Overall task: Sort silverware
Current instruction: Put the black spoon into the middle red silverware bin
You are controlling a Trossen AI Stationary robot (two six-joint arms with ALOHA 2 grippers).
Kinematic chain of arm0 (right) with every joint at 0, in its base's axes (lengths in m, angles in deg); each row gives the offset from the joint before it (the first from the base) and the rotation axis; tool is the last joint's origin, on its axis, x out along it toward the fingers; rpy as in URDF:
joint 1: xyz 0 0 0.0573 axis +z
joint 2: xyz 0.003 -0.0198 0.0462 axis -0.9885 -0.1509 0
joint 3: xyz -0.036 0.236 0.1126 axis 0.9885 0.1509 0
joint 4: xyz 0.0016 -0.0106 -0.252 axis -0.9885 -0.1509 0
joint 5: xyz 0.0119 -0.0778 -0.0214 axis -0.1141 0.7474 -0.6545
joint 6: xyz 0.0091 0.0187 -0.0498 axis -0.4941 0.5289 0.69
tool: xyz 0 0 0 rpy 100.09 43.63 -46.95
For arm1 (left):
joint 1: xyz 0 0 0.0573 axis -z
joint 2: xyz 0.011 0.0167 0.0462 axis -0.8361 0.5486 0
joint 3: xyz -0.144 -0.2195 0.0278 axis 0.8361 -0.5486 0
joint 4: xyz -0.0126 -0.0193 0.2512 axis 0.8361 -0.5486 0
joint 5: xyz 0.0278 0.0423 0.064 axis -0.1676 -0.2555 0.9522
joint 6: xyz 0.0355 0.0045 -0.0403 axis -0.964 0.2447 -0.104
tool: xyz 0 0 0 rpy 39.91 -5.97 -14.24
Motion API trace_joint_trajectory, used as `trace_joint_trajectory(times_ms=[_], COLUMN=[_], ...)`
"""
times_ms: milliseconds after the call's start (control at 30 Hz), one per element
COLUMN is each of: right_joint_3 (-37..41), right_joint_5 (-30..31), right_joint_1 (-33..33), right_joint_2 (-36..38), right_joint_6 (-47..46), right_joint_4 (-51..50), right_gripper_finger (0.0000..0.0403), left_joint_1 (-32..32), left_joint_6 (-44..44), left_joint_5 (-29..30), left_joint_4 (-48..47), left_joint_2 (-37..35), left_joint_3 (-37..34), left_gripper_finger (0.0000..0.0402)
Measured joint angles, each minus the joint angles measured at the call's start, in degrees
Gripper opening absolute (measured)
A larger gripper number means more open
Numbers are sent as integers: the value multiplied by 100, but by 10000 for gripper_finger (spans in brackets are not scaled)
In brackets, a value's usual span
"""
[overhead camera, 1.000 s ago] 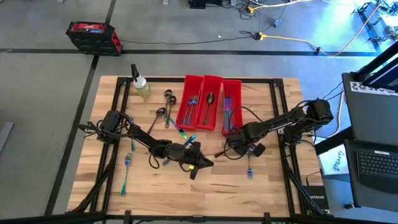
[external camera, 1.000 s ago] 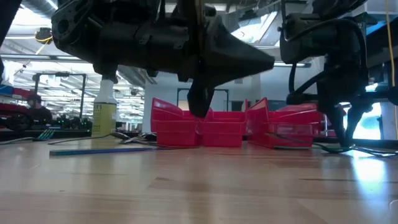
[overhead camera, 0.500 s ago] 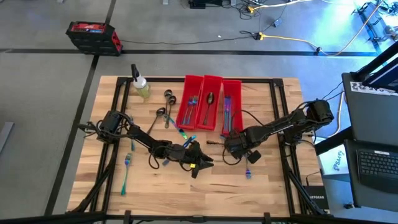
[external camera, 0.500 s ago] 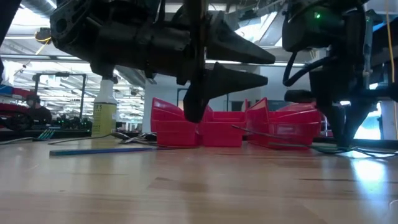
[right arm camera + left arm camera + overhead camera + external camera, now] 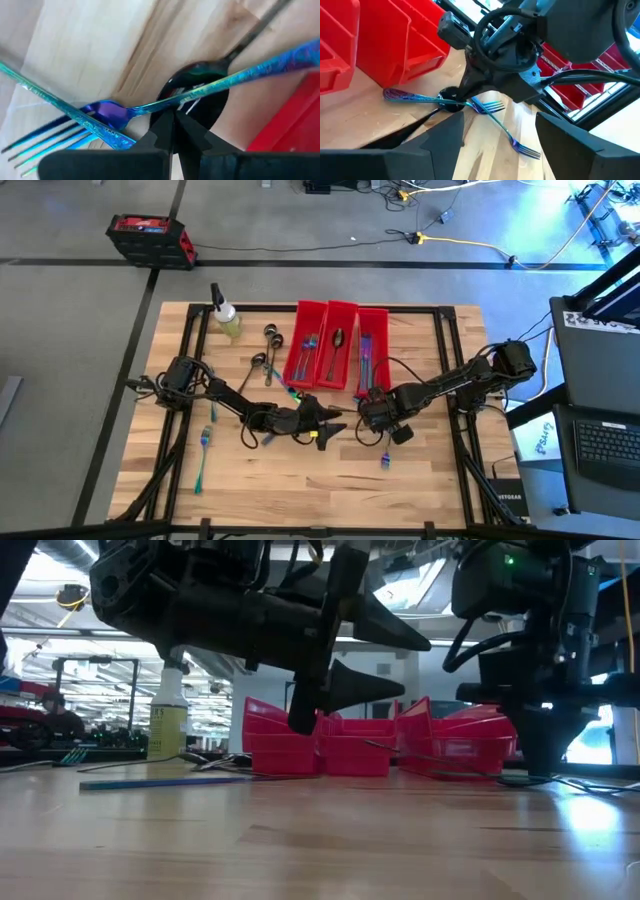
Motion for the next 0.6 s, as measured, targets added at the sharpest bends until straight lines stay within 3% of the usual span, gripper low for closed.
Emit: trace_joint_trajectory(times_ms=[233,600], right_joint_3=[0,0], right_joint_5=[3,417], right_joint_1=[0,0], right_joint_2=[0,0], right_joint_6=[-1498,-2205], right_joint_4=[24,469], right_gripper_finger=[0,0], left_joint_1=[-1,-199], left_joint_6=[133,870], left_joint_5=[-4,89], left_joint_4=[-22,382], left_joint_2=[0,0], left_joint_3=[0,0], left_gripper_finger=[235,235])
